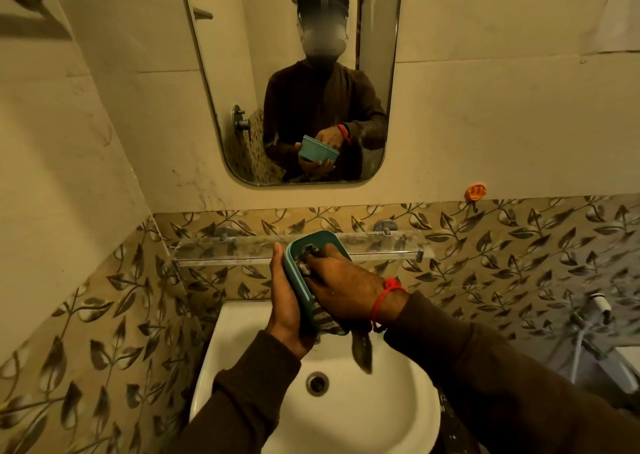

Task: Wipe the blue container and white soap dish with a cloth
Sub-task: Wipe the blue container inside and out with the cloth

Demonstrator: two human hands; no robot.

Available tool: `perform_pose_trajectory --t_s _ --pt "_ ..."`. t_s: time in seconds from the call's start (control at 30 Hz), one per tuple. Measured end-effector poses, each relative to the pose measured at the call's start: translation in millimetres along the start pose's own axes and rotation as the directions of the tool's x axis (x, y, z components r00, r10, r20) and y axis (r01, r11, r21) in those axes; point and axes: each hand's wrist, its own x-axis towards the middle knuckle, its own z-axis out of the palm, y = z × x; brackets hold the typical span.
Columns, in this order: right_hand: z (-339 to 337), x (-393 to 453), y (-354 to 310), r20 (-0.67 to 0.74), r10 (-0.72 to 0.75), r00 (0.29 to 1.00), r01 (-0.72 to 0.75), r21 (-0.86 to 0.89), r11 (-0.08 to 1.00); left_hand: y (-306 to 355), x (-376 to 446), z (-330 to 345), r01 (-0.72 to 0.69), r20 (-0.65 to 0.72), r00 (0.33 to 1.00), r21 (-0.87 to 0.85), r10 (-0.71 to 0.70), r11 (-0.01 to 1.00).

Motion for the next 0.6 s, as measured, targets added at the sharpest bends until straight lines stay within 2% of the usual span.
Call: perform_pose_trajectory --t_s 0.13,0.23,0.33,0.4,0.47,0.53,0.6 --pt "-5.3 -5.6 -0.3 0.151 -0.165 0.975 0.172 -0.032 0.985 1.0 3.0 -10.2 -0.023 -0.029 0.999 0.031 0.024 0.999" --pt "-15.6 -8.3 2.7 0.239 -0.216 0.947 0.232 -0.04 0.972 2.7 4.3 -19.2 -0.022 0.005 1.0 0.045 0.022 0.999" --pt "-22.0 -12.6 3.1 0.474 -0.128 0.871 0.277 -0.258 0.926 9.6 7.5 -24.5 0.06 0.038 0.997 0.075 -0.063 0.995" --pt "-18.2 -16.1 2.4 0.564 -0.078 0.822 0.373 -0.431 0.822 14.4 10.5 -26.9 0.119 0.065 0.99 0.109 -0.126 0.987" --pt "-18.5 -16.3 3.5 0.482 -0.128 0.866 0.42 -0.565 0.71 18.0 12.4 -27.4 0.161 0.079 0.983 0.076 -0.167 0.984" --pt "-23.7 -11.2 4.1 0.282 -0.229 0.932 0.363 -0.681 0.637 17.5 13.0 -23.5 0.188 0.093 0.977 0.054 -0.193 0.981" --pt "-30.9 -5.5 0.1 0.116 -0.316 0.941 0.295 -0.74 0.605 14.9 11.4 -15.6 0.211 0.097 0.972 0.036 -0.213 0.977"
